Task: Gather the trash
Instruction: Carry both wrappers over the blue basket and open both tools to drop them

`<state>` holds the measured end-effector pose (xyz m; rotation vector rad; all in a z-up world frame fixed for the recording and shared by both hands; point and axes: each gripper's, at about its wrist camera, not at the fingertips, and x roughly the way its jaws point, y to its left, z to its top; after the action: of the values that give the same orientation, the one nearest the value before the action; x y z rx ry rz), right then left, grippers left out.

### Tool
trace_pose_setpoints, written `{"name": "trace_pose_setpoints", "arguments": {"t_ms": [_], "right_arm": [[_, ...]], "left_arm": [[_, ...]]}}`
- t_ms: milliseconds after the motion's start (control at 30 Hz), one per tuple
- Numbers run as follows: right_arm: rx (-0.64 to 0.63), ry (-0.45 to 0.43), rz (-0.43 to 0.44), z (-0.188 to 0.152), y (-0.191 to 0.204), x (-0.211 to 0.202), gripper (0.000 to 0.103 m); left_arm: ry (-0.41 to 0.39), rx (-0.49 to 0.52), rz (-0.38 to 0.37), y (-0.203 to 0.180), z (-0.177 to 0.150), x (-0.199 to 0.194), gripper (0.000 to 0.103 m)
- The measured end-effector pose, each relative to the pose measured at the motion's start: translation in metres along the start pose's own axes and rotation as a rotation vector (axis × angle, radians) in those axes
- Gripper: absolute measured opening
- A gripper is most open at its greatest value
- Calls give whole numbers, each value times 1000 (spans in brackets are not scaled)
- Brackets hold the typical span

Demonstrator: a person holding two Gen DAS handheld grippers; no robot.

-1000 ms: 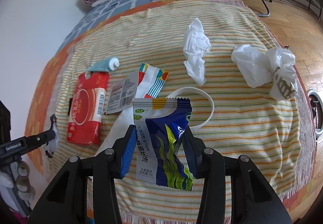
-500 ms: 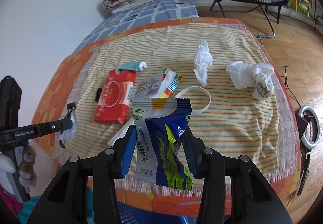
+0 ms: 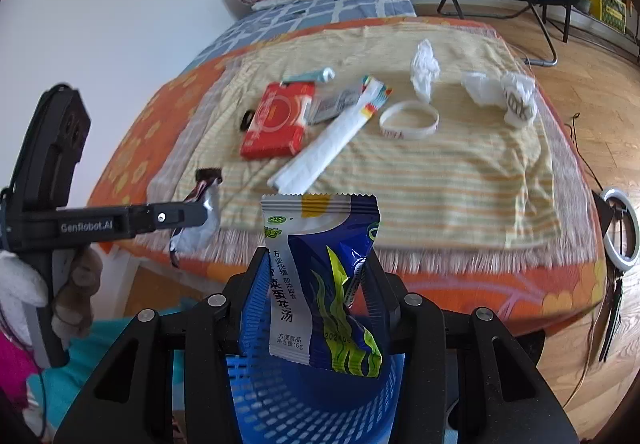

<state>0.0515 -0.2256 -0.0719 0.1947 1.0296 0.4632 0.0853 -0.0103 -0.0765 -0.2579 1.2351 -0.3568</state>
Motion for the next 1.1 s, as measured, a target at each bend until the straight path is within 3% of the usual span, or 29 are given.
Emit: {"name": "trace_pose_setpoints", "arguments": {"t_ms": [333,800,867,967,1100], "right_arm": [[-7,57,-2,-58,5,0,43],[-33,124,-20,-97,9,11,45],[-33,137,-25,-101,10,13,45],[-35,148,-32,-104,9,15,44],[-30,152,-40,-104,6,16,45]], "left_arm": [[75,66,26,-16,-50,20,24],[140,175,75,-41,-91,42,24],[147,190,85,-44,-94,44,27],[153,209,102,-46,-97,46,40],[157,215,117,-45,-98,46,42]]}}
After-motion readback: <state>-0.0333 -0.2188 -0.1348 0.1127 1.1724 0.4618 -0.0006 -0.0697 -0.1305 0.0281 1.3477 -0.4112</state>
